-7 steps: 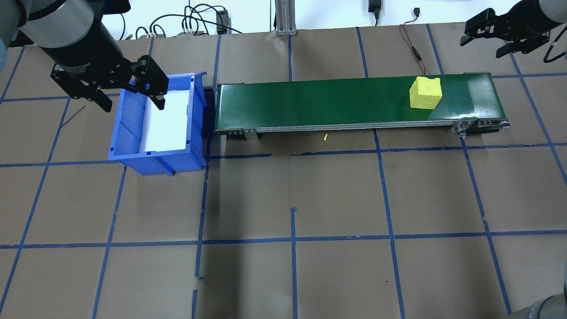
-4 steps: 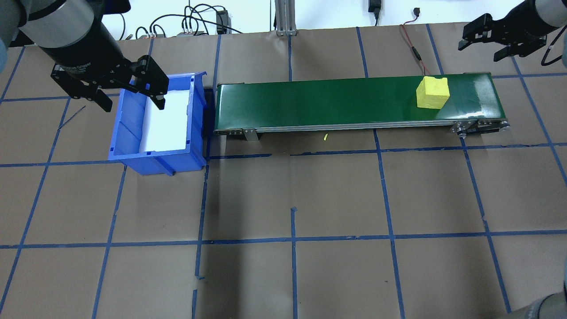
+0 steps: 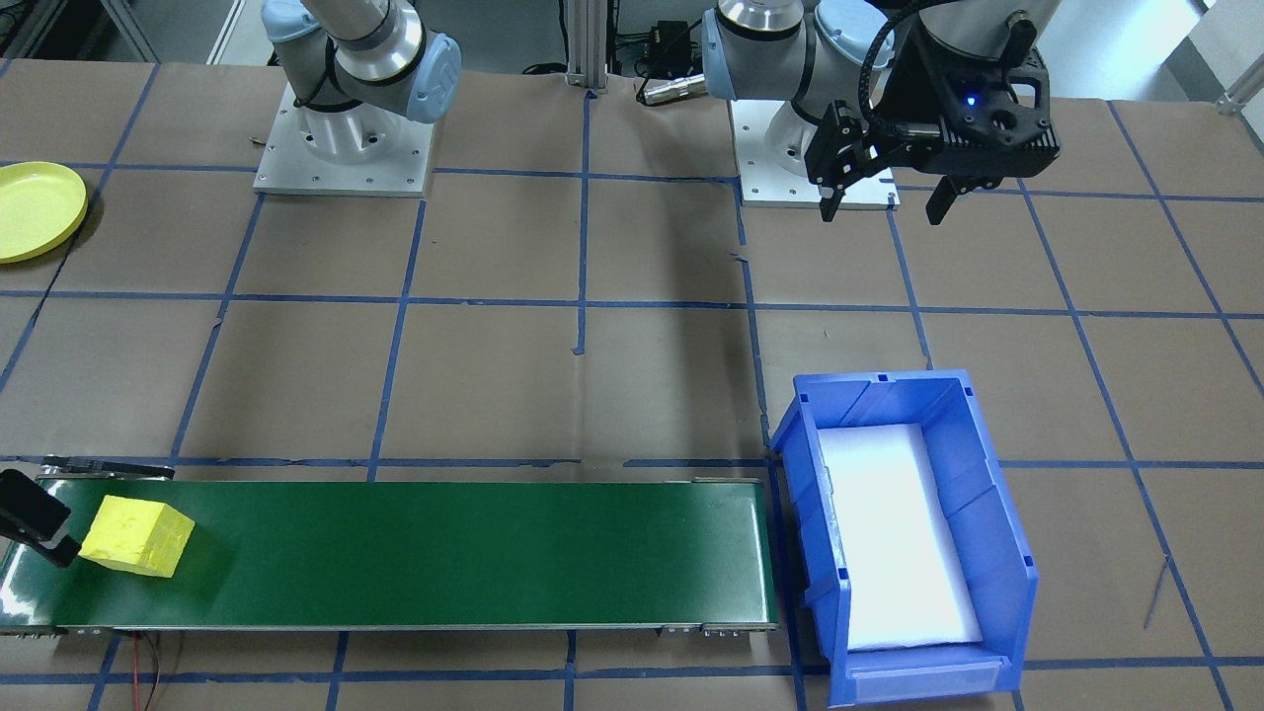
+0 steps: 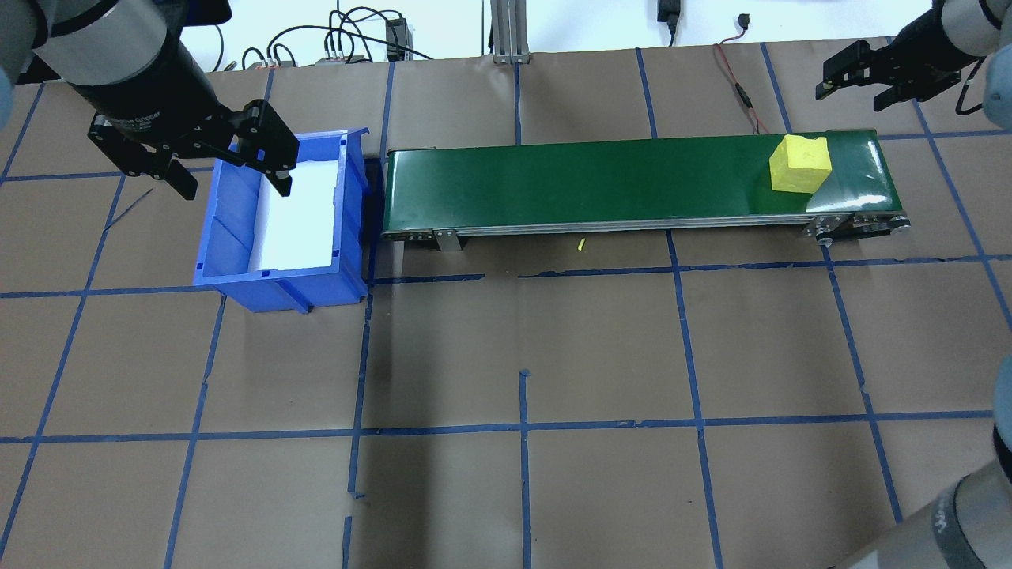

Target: Move block left to right into plate

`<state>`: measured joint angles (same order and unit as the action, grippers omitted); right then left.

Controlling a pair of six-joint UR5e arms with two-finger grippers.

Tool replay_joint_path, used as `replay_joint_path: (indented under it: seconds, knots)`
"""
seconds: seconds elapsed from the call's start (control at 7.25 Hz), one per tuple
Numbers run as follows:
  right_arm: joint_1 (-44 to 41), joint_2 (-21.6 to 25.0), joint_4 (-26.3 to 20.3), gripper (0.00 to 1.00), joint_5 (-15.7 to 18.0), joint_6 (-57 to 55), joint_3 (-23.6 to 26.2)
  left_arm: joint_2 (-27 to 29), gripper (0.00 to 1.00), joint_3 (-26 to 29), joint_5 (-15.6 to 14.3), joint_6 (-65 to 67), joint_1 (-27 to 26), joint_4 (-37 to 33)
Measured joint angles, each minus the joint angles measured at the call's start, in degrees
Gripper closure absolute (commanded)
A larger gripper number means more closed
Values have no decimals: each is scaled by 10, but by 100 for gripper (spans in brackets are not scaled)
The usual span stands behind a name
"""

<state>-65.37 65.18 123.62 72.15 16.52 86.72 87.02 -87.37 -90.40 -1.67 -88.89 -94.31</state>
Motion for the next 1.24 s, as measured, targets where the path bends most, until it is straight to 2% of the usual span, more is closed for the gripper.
replay_joint_path:
  seconds: [0.28,0.69,0.83,0.97,1.1,1.24]
  knots:
    - [4,-28,11,6,0,4,-3,0,0,0,0,0,0,0]
    - [6,-34,13,6,5,5,18,0,0,0,-1,0,0,0]
    - [14,-31,12,14,9,11,29,0,0,0,-2,0,0,0]
    - [32,-30,12,46,11,28,45,-1,0,0,-2,0,0,0]
    - [52,-28,12,68,12,46,65,-1,0,0,-2,-1,0,0]
    - [66,-26,10,78,15,54,80,-1,0,0,-2,-1,0,0]
